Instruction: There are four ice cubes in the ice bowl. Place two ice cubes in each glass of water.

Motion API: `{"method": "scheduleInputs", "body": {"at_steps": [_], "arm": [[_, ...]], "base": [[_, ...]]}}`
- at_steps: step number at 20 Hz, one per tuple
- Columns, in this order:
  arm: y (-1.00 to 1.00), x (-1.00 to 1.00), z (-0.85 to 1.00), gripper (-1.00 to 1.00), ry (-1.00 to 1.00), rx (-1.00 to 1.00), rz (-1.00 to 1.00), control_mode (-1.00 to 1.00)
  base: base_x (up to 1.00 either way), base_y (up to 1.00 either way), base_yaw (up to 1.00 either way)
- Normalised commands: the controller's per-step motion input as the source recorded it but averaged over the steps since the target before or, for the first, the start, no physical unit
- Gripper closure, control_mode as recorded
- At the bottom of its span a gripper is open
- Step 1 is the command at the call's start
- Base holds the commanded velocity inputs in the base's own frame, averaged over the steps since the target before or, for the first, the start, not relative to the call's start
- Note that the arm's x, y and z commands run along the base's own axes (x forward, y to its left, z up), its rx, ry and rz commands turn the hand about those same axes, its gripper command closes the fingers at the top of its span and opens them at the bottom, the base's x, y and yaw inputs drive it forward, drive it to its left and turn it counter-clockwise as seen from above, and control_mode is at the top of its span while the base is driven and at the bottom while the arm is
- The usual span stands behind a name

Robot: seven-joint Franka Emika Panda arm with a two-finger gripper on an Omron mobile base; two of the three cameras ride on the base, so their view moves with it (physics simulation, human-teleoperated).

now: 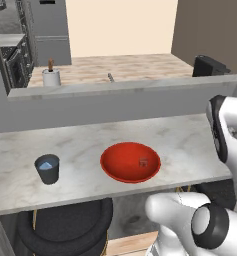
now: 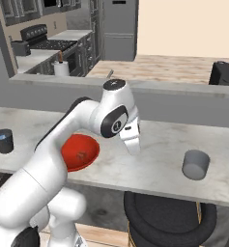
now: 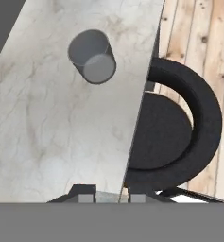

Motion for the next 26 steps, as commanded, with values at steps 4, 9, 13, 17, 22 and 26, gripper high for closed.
{"method": "scheduleInputs", "body": {"at_steps": [4,9,13,17,22,26], "arm": [[-0.95,0.47,-0.31,1.0,0.0,0.0,0.0,-1.0],[-0.87,0.47,-0.21,1.0,0.0,0.0,0.0,-1.0],[-0.71,0.44,-0.09,1.0,0.03,0.0,0.0,-1.0],[-0.56,0.43,-0.1,1.0,0.05,0.0,0.0,-1.0],[-0.48,0.39,-0.19,1.0,0.0,0.0,0.0,-1.0],[-0.39,0.26,-0.4,1.0,0.0,0.0,0.0,-1.0]], "base": [[0.0,0.0,0.0],[0.0,0.0,0.0],[0.0,0.0,0.0],[0.0,0.0,0.0],[0.0,0.0,0.0],[0.0,0.0,0.0]]}}
